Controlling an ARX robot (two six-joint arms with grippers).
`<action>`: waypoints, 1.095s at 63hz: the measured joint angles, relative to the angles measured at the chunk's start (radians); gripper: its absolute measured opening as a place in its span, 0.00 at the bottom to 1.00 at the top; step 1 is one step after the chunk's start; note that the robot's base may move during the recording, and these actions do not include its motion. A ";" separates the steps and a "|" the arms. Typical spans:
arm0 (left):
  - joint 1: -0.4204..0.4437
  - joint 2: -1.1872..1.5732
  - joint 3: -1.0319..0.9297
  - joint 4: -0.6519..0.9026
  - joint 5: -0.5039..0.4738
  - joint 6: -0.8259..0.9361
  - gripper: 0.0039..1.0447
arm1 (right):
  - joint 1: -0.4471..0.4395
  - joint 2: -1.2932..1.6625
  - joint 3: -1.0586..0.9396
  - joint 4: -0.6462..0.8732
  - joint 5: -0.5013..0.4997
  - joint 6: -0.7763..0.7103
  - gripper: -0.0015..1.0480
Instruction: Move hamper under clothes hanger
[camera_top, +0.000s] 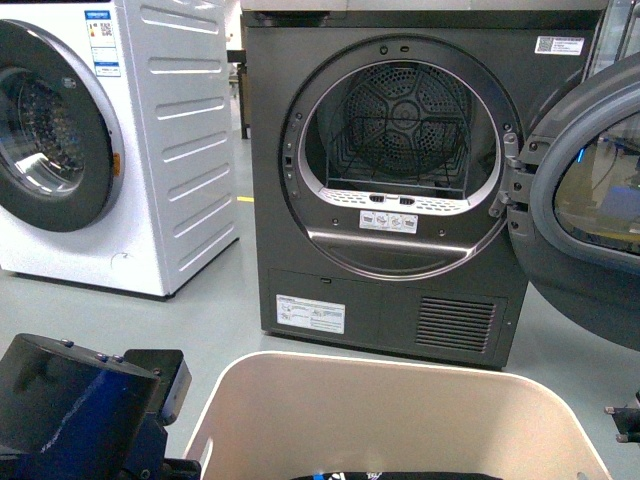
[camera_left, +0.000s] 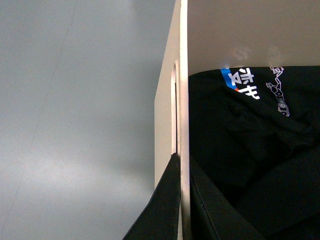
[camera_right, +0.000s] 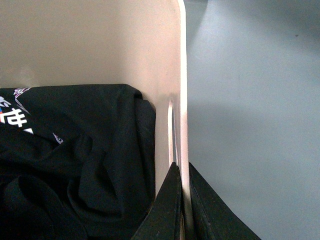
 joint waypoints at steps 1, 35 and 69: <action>0.006 0.008 0.000 0.011 0.003 0.004 0.04 | 0.001 0.002 -0.001 0.003 0.000 0.001 0.03; 0.049 0.102 -0.001 0.054 0.034 0.005 0.04 | 0.010 0.039 -0.031 0.063 -0.001 0.026 0.03; 0.051 0.134 -0.001 0.068 0.031 0.005 0.04 | 0.011 0.126 -0.035 0.111 -0.005 0.054 0.03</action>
